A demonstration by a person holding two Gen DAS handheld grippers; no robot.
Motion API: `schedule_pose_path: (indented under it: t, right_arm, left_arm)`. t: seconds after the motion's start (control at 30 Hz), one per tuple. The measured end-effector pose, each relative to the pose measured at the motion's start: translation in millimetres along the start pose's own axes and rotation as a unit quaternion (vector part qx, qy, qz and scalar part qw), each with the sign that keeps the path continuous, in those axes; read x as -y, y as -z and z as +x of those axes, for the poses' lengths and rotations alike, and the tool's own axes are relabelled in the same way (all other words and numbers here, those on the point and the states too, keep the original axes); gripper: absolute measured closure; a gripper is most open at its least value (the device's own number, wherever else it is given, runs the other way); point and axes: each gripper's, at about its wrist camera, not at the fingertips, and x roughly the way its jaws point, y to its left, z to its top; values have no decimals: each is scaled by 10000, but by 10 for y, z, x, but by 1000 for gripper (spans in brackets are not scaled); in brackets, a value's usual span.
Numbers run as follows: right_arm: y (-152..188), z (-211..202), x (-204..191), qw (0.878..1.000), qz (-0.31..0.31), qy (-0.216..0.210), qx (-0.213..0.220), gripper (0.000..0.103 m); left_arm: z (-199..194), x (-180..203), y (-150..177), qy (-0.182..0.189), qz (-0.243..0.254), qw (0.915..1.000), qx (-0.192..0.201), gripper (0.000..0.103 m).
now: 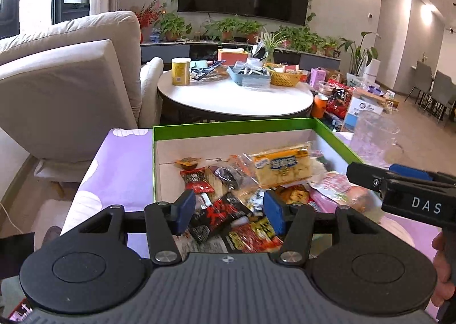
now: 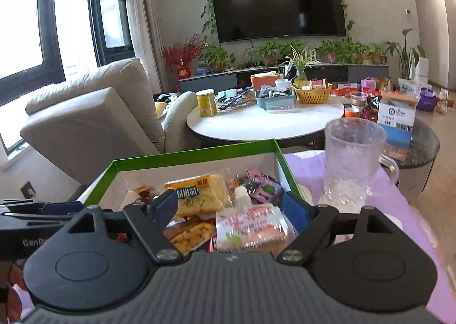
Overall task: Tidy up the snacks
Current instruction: 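Move both open tools back to the last snacks beside the box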
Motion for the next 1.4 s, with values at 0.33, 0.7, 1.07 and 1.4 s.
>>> schedule_pose_path:
  t: [0.33,0.7,1.07,1.4]
  right_arm:
    - [234,-317,146,9999,-21,-51,-153,56]
    - [344,-443,455,9991,318,242,-155,56]
    - [493,-424,568,9984,418,72,-363,56]
    - [691,-332,401,9916,-216,-1034,-744,56]
  left_arm:
    - [-253,210,325,432,36,9985,-338,53]
    - [-285,663,876,1325,817,9809,-1170,53]
    - [-83,648,912,1252,589,9805,-1392,61]
    - [-204,433,942,1195,655,9800,-1453,72]
